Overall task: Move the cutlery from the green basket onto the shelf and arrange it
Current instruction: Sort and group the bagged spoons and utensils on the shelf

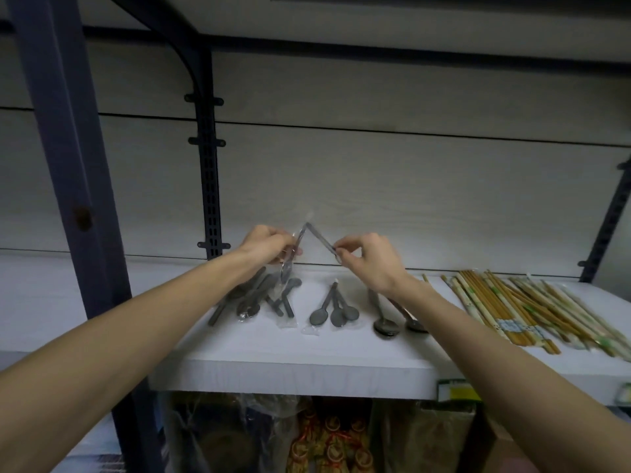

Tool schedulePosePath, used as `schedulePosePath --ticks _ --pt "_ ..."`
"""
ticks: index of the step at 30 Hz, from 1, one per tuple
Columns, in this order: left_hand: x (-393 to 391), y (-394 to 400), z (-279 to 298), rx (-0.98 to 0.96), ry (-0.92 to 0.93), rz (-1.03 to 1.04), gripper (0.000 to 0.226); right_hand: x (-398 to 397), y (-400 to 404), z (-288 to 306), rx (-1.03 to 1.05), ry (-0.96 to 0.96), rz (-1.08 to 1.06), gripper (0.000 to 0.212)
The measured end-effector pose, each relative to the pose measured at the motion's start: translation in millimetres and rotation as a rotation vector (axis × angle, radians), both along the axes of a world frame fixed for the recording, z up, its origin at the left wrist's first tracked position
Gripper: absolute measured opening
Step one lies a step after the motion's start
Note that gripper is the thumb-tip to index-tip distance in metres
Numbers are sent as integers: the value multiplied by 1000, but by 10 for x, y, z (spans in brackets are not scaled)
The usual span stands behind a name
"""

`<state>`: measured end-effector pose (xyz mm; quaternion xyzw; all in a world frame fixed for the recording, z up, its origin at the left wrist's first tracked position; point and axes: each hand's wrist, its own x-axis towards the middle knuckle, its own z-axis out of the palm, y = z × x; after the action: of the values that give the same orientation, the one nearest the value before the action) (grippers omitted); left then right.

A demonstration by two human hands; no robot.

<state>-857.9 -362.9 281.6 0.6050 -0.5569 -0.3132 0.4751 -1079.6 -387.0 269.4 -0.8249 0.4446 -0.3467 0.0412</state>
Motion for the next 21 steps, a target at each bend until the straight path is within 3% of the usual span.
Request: schedulePosePath --ticks 10,13,18,21 --pt "-344 74 28 88 -37 -71 16 -178 130 19 502 -361 6 14" --pt "-356 91 2 126 -15 -96 16 -189 170 -5 583 -392 -10 13" --pt "-318 115 -29 135 -20 -102 34 -205 250 27 677 -385 -14 15" --pt "-285 108 -49 95 -20 -132 31 -212 268 35 679 -380 -22 16"
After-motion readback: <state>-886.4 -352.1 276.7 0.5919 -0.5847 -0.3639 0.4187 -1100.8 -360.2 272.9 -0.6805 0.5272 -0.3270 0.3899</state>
